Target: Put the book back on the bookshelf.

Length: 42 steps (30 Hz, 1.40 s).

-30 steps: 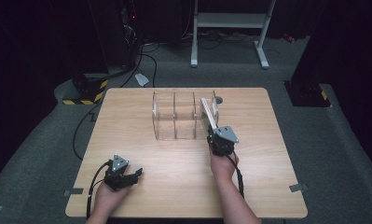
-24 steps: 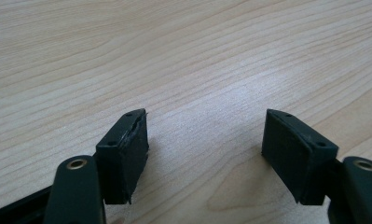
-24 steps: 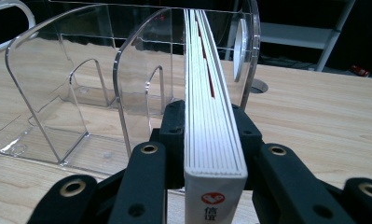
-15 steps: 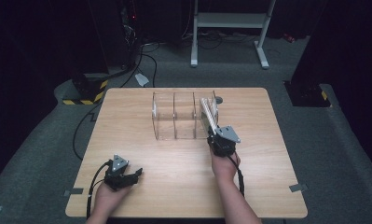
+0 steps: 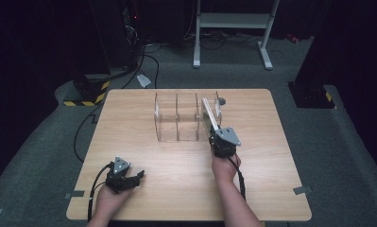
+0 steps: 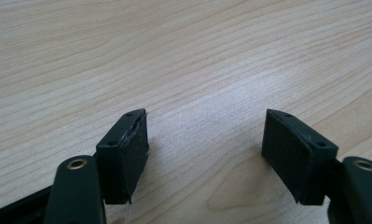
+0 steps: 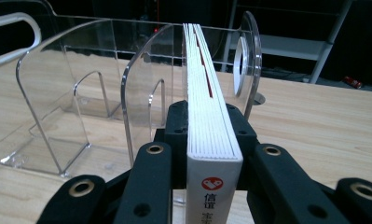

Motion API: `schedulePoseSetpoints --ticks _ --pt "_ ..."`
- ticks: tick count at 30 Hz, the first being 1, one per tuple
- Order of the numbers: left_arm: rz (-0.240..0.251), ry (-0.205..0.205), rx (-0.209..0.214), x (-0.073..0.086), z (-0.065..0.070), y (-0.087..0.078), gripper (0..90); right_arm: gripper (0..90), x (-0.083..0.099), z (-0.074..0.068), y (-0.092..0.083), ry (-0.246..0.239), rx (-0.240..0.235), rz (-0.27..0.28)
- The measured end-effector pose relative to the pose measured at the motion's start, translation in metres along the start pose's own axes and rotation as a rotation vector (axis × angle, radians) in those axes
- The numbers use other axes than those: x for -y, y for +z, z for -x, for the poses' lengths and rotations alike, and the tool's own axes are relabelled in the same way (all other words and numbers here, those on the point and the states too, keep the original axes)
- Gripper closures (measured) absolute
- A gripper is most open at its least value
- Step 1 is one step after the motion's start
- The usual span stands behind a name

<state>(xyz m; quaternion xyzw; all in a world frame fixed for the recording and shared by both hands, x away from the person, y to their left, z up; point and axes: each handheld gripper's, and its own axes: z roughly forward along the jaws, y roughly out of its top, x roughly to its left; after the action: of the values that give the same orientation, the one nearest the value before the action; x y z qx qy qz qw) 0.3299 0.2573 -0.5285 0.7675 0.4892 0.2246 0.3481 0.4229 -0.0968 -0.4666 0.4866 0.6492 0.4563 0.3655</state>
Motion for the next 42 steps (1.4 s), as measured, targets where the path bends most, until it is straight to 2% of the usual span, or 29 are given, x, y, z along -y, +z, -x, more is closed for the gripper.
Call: schedulePoseSetpoints --ticks 10,15,26,28,35,39,42 --pt "0.000 0.001 0.000 0.000 0.000 0.000 31.6 75.2 -0.004 -0.003 0.012 0.006 0.051 0.000" --pt "-0.001 0.002 0.000 0.000 0.000 0.000 31.7 75.0 -0.004 -0.003 0.013 0.007 0.064 0.003" --pt "-0.001 0.002 0.001 0.000 0.000 0.000 31.8 72.7 0.002 -0.004 0.011 0.046 0.090 0.003" --pt "0.000 0.002 0.000 0.000 0.000 0.000 31.8 70.3 0.002 -0.003 0.010 0.055 0.086 0.004" --pt "-0.001 0.003 0.001 0.000 0.000 0.000 31.8 61.0 0.004 0.003 -0.001 0.065 0.028 -0.022" --pt "0.001 0.000 0.000 0.000 0.000 0.000 31.8 59.1 0.013 0.010 -0.011 0.076 -0.025 -0.036" --pt "0.001 0.002 -0.002 0.000 0.000 0.000 31.8 61.5 0.018 0.014 -0.017 0.071 -0.039 -0.048"
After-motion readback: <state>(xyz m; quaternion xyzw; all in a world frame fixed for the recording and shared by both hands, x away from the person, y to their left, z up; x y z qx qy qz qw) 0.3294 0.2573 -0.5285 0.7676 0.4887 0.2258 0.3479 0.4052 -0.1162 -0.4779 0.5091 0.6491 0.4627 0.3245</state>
